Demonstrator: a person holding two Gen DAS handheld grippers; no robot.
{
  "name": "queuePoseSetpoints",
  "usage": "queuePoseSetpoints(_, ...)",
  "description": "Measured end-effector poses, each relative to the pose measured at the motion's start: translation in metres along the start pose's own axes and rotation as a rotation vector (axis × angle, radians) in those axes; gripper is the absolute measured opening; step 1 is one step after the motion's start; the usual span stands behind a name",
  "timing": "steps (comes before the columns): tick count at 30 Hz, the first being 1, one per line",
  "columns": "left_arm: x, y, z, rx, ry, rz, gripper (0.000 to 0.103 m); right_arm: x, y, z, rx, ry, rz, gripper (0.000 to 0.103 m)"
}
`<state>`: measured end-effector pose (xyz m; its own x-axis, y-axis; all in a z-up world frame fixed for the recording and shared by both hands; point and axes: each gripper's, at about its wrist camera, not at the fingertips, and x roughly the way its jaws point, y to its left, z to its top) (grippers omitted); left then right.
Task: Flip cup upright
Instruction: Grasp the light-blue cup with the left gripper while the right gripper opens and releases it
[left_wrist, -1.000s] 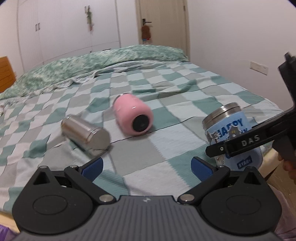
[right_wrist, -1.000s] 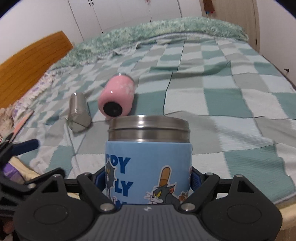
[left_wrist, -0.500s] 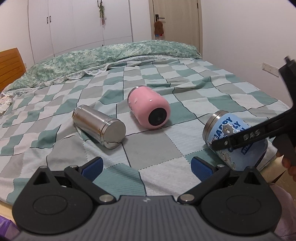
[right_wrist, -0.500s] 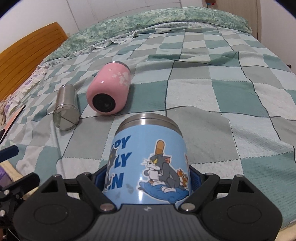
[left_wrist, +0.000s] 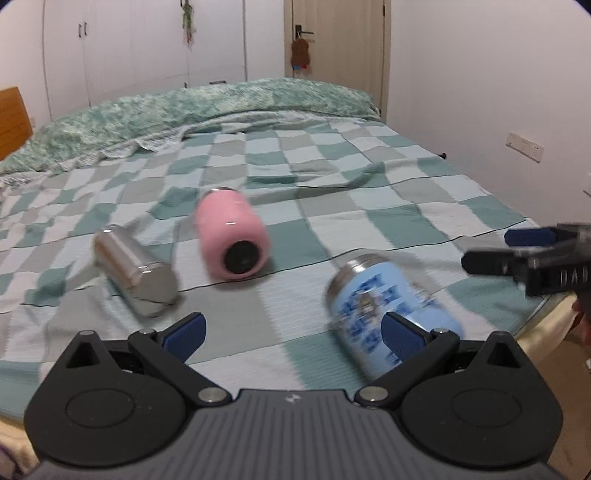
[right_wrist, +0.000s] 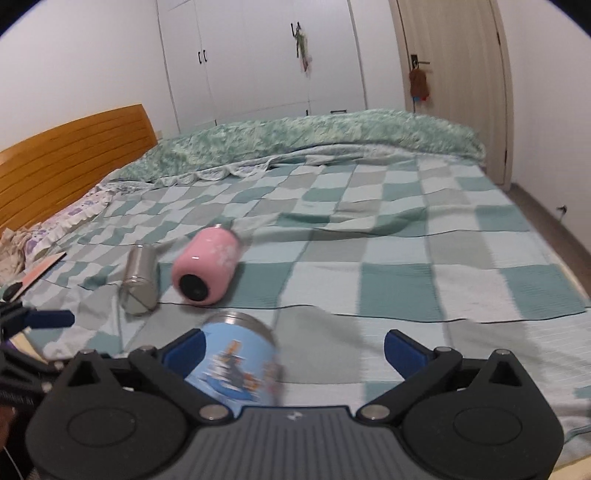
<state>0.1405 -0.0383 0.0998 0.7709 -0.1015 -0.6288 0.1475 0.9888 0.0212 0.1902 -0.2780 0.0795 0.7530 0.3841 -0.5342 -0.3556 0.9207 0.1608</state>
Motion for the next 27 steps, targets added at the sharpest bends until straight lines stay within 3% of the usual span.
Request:
queuePoseSetpoints(8, 0.047, -0.030, 0.031, -0.104, 0.138, -0.052, 0.103, 0.001, -0.036, -0.020, -0.065, -0.006, -0.033, 0.103)
queuePoseSetpoints(15, 0.086, -0.045, 0.042, -0.141, 0.235, 0.018, 0.103, 0.018, -0.059, -0.030, -0.068, 0.008, -0.012, 0.103)
queuePoseSetpoints(22, 0.112, -0.045, 0.037, -0.218, 0.309, 0.029, 0.103, 0.036, -0.068, -0.032, -0.065, 0.021, 0.021, 0.103)
queuePoseSetpoints(25, 0.126, -0.038, 0.032, -0.296, 0.391, -0.048, 0.090, 0.040, -0.067, -0.033, -0.064, 0.023, 0.030, 0.103)
queuePoseSetpoints(27, 0.129, -0.032, 0.028, -0.352, 0.414, -0.088, 0.090, 0.040, -0.067, -0.033, -0.063, 0.024, 0.032, 0.103)
